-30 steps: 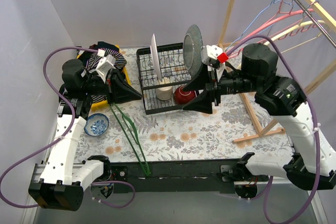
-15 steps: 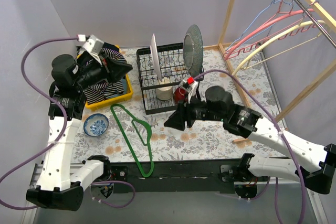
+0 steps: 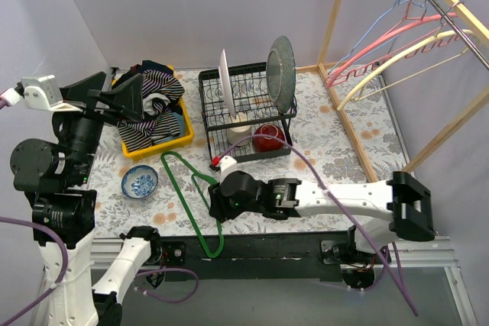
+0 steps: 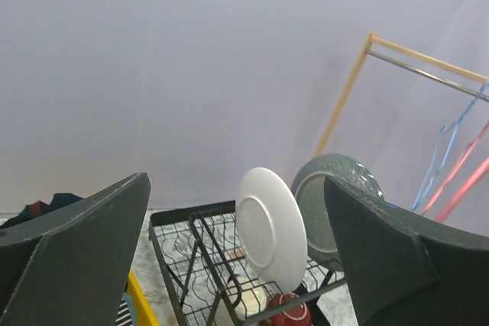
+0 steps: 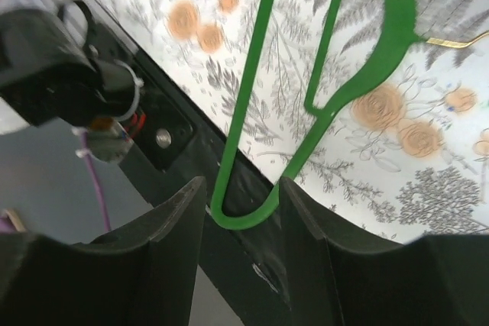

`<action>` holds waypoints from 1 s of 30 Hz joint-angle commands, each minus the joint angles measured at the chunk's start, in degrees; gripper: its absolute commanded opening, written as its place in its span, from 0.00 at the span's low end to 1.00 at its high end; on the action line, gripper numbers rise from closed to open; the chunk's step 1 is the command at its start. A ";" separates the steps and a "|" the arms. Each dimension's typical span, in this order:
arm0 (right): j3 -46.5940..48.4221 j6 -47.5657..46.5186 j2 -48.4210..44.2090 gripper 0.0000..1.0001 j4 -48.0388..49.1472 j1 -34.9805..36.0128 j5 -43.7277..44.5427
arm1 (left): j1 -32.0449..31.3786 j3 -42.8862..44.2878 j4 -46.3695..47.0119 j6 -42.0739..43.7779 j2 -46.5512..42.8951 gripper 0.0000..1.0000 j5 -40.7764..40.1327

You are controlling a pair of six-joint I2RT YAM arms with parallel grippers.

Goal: Remove the tank top from the hanger
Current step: Move the hanger to the center of the board.

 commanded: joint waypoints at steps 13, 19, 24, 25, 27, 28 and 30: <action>13.35 0.09 23.08 0.50 -6.46 6.06 -16.05 | -0.17 2.34 -4.06 -0.81 -3.03 0.98 -11.19; 17.83 0.35 29.32 0.50 -10.15 6.23 -15.34 | -0.08 1.82 -4.41 -1.25 -3.91 0.98 -10.75; 21.96 0.27 33.55 0.47 -13.22 6.50 -13.68 | -0.17 1.20 -4.59 -0.90 -4.79 0.98 -10.67; 22.32 0.35 34.69 0.46 -14.80 6.50 -13.67 | -0.17 0.94 -4.07 -0.73 -4.88 0.98 -9.97; 22.32 0.27 35.14 0.40 -15.16 6.50 -11.76 | -0.17 0.76 -3.97 -0.55 -4.88 0.98 -9.17; 22.24 0.44 35.22 0.38 -15.77 6.50 -10.96 | -0.08 0.67 -3.80 -0.64 -4.79 0.98 -9.08; 22.93 0.44 35.57 0.33 -17.09 6.41 -8.85 | -0.17 0.50 -3.71 -0.90 -5.05 0.98 -8.99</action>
